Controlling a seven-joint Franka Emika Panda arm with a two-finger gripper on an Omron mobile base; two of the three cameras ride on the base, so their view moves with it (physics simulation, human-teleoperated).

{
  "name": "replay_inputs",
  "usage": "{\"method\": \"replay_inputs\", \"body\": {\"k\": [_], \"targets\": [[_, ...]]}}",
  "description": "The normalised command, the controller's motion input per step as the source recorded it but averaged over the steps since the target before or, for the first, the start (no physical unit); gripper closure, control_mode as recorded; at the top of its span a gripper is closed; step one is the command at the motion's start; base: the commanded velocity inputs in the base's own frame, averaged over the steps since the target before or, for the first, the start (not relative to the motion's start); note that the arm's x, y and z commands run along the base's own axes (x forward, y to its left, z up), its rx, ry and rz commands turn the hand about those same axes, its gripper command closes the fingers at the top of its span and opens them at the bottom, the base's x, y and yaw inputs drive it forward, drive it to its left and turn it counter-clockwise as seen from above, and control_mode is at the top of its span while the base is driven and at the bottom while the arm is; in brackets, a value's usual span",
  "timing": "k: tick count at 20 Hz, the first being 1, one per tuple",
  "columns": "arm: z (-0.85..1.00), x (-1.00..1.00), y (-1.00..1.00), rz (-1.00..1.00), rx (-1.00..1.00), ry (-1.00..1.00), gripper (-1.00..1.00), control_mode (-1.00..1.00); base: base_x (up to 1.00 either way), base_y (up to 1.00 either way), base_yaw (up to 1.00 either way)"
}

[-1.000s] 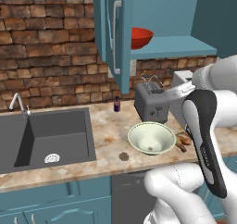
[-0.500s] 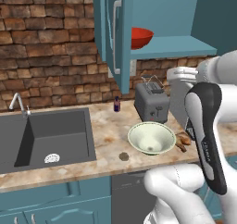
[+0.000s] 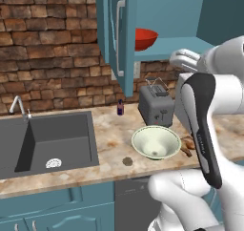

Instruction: Pick both bowls and place them on the counter. Then place the chicken drumstick in one bowl and place the garlic in the other bowl.

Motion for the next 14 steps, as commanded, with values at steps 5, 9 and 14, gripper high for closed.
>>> {"method": "replay_inputs", "body": {"k": [5,9,14], "targets": [[0.24,0.30,-0.02,-0.13,0.22,0.03,-1.00,-1.00,0.00,0.00,0.00],[0.00,0.38,-0.07,-0.04,0.22,0.03,-1.00,-1.00,0.00,0.00,0.00],[0.00,0.25,-0.17,0.00,0.18,0.06,-1.00,-1.00,0.00,0.00,0.00]]}}
